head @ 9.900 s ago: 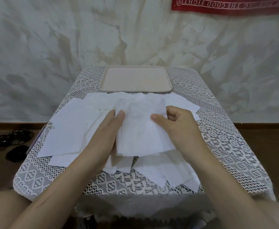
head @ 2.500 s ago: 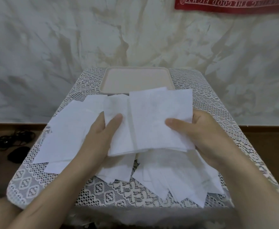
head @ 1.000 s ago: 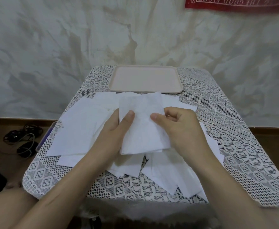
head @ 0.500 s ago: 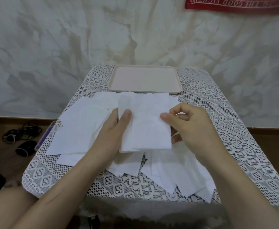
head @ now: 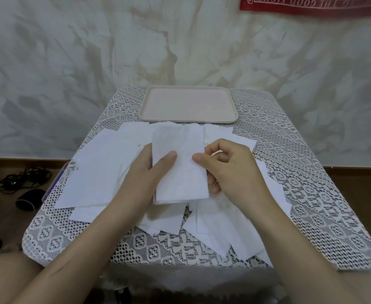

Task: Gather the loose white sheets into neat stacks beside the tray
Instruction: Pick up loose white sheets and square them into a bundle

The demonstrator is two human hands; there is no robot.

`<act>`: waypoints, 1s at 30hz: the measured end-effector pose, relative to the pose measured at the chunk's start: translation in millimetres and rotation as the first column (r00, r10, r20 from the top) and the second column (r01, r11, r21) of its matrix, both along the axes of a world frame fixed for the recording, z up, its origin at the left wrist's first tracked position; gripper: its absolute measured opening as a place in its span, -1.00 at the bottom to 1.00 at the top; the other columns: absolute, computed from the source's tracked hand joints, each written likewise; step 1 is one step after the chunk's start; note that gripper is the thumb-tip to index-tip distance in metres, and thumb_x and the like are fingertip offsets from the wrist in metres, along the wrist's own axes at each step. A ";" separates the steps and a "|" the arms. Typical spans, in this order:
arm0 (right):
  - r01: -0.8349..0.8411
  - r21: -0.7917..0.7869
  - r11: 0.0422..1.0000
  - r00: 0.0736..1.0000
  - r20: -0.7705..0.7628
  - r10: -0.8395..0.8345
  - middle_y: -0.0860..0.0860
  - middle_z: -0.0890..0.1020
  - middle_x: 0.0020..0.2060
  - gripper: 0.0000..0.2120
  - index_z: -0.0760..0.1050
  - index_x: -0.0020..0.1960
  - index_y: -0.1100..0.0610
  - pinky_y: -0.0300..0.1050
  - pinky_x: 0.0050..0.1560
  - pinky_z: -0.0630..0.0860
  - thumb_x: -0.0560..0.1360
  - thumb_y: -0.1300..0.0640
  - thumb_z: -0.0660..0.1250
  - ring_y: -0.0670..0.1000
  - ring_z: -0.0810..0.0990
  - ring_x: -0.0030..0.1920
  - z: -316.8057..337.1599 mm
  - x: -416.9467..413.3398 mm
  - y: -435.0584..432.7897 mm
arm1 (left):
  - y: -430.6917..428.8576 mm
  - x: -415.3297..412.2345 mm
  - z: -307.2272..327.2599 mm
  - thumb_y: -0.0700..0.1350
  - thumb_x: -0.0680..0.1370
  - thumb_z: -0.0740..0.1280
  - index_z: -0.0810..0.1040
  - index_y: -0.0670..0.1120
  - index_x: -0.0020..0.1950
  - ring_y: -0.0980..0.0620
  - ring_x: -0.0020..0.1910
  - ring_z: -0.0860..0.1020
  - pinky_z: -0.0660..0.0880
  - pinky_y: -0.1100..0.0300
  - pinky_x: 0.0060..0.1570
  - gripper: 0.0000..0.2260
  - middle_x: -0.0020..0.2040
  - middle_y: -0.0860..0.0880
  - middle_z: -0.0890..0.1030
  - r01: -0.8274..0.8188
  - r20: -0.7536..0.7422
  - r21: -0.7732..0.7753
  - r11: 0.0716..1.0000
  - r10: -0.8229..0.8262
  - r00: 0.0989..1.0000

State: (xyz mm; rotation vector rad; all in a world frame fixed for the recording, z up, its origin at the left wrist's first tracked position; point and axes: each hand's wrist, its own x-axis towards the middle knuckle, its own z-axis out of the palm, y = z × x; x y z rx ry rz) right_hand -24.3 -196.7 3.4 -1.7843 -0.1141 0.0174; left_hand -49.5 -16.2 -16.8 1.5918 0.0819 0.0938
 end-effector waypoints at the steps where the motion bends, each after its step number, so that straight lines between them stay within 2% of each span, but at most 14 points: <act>1: 0.019 -0.033 0.999 1.000 0.011 -0.019 -0.03 0.59 -0.43 -0.83 0.55 -0.13 0.04 -0.07 -0.37 0.49 0.46 0.04 0.53 -0.01 0.57 -0.44 -1.5 0.2 -1.2 | 0.7 0.7 -0.1 0.14 0.52 0.42 0.59 0.05 0.28 0.02 0.15 0.70 0.62 -0.08 0.18 -0.64 0.17 0.05 0.73 -0.014 0.002 -0.002 1.000 0.014 1.000; 4: 0.010 -0.058 0.998 0.999 -0.033 -0.012 -0.08 0.66 -0.22 -0.57 0.53 0.07 -0.12 0.00 -0.25 0.56 0.31 -0.29 0.50 -0.04 0.63 -0.31 -5.1 -1.8 -3.7 | 1.4 1.4 3.3 0.11 0.51 0.39 0.59 0.02 0.32 -0.07 0.19 0.70 0.57 -0.23 0.29 -0.59 0.20 -0.01 0.73 -0.053 0.008 -0.065 0.996 0.054 0.999; 6: -0.091 -0.077 0.993 0.989 -0.122 0.081 -0.12 0.70 -0.07 -0.33 0.51 0.23 -0.14 -0.09 -0.18 0.55 0.25 -0.46 0.44 -0.11 0.64 -0.21 -2.9 -5.9 -5.0 | 0.8 2.5 6.1 0.08 0.52 0.39 0.55 -0.03 0.38 -0.14 0.23 0.69 0.55 -0.28 0.31 -0.56 0.23 -0.07 0.72 -0.061 0.013 -0.149 0.987 0.064 0.998; 7: -0.159 -0.069 0.985 0.975 -0.168 0.146 -0.14 0.71 -0.05 -0.31 0.53 0.26 -0.10 -0.15 -0.18 0.54 0.28 -0.48 0.45 -0.15 0.63 -0.20 0.6 -9.5 -5.4 | -0.6 2.5 7.7 0.06 0.53 0.39 0.54 -0.05 0.39 -0.16 0.23 0.68 0.55 -0.28 0.31 -0.55 0.24 -0.09 0.71 -0.060 0.016 -0.189 0.980 0.064 0.998; 10: -0.332 0.006 0.943 0.916 -0.236 0.324 -0.19 0.69 -0.21 -0.54 0.65 0.07 -0.01 -0.18 -0.16 0.54 0.35 -0.31 0.43 -0.16 0.62 -0.18 6.3 -17.2 -8.8 | -8.4 1.0 13.0 -0.01 0.59 0.43 0.52 -0.09 0.39 -0.20 0.22 0.68 0.60 -0.24 0.26 -0.60 0.22 -0.15 0.71 -0.053 0.026 -0.277 0.959 0.063 0.998; 12: -0.317 0.073 0.945 0.921 -0.214 0.326 -0.10 0.71 -0.14 -0.69 0.66 0.07 0.06 -0.15 -0.08 0.58 0.45 -0.12 0.48 -0.10 0.64 -0.10 4.8 -15.8 -11.8 | -12.1 1.2 16.1 -0.01 0.58 0.41 0.53 -0.12 0.39 -0.16 0.21 0.69 0.65 -0.12 0.20 -0.59 0.21 -0.15 0.72 -0.028 0.026 -0.323 0.946 0.038 0.999; 14: -0.210 0.184 0.960 0.953 -0.183 0.243 0.06 0.74 0.00 -0.79 0.64 0.12 0.12 -0.06 0.04 0.63 0.52 0.07 0.47 -0.01 0.69 -0.02 3.5 -9.6 -16.1 | -8.3 5.6 18.9 0.01 0.52 0.45 0.58 -0.12 0.32 -0.09 0.14 0.71 0.66 -0.02 0.15 -0.59 0.16 -0.11 0.74 -0.010 0.031 -0.355 0.935 0.023 0.999; 16: -0.105 0.309 0.945 0.978 -0.142 0.155 0.14 0.73 0.07 -0.78 0.61 0.17 0.17 0.02 0.14 0.64 0.54 0.17 0.43 0.08 0.72 0.08 5.4 -3.2 -20.7 | 1.3 13.1 20.7 -0.02 0.50 0.54 0.58 -0.09 0.24 -0.04 0.05 0.71 0.67 0.01 0.09 -0.63 0.08 -0.06 0.74 -0.002 0.050 -0.311 0.951 0.019 0.999; 19: -0.046 0.397 0.917 0.997 -0.032 0.064 0.11 0.73 0.07 -0.76 0.56 0.23 0.17 -0.04 0.09 0.64 0.56 0.27 0.39 0.09 0.72 0.09 11.6 5.8 -28.4 | 15.1 22.9 21.5 -0.10 0.47 0.53 0.54 -0.03 0.24 0.00 0.00 0.73 0.68 0.12 -0.06 -0.63 0.05 -0.02 0.76 0.096 0.109 -0.095 0.991 -0.086 0.990; 21: -0.060 0.343 0.937 0.998 0.053 0.045 0.05 0.73 0.04 -0.75 0.54 0.22 0.13 -0.13 0.03 0.64 0.56 0.28 0.40 0.03 0.71 0.07 11.7 11.1 -30.9 | 18.6 26.6 22.1 -0.16 0.48 0.58 0.52 0.01 0.32 0.03 0.07 0.73 0.64 0.20 -0.01 -0.53 0.10 0.01 0.76 0.154 0.119 0.102 0.983 -0.166 0.979; 24: -0.098 0.152 0.984 0.992 0.091 0.085 -0.02 0.71 0.02 -0.69 0.48 0.26 0.02 -0.09 0.02 0.61 0.55 0.23 0.38 -0.03 0.68 0.03 0.9 15.1 -31.3 | 18.0 30.4 18.0 -0.26 0.54 0.53 0.48 0.04 0.37 0.20 0.05 0.69 0.57 0.31 0.00 -0.52 0.10 0.17 0.72 0.196 0.118 0.243 0.950 -0.230 0.966; 25: -0.120 0.068 0.990 0.991 0.076 0.114 -0.07 0.70 -0.03 -0.65 0.44 0.29 -0.04 -0.08 -0.03 0.60 0.57 0.23 0.36 -0.06 0.67 -0.05 -3.4 14.7 -29.5 | 16.9 31.2 13.9 -0.23 0.57 0.51 0.47 0.08 0.40 0.21 0.13 0.67 0.57 0.27 0.09 -0.52 0.16 0.19 0.71 0.200 0.114 0.267 0.943 -0.237 0.965; 27: -0.146 -0.033 0.989 0.988 0.044 0.148 -0.17 0.66 -0.19 -0.59 0.37 0.31 -0.15 -0.12 -0.15 0.53 0.58 0.24 0.32 -0.13 0.62 -0.23 -9.2 12.9 -25.3 | 12.3 29.7 4.6 0.01 0.57 0.52 0.44 0.17 0.47 0.10 0.33 0.61 0.52 -0.03 0.34 -0.49 0.31 0.15 0.66 0.205 0.098 0.282 0.937 -0.241 0.966; 30: -0.159 -0.017 0.987 0.986 0.045 0.159 -0.10 0.69 -0.14 -0.57 0.33 0.30 -0.17 -0.08 -0.11 0.56 0.58 0.25 0.30 -0.07 0.65 -0.17 -11.8 13.5 -24.8 | 2.4 26.3 1.4 0.25 0.50 0.52 0.43 0.25 0.46 0.00 0.37 0.60 0.45 -0.22 0.41 -0.43 0.36 0.11 0.65 0.182 0.100 0.188 0.965 -0.203 0.974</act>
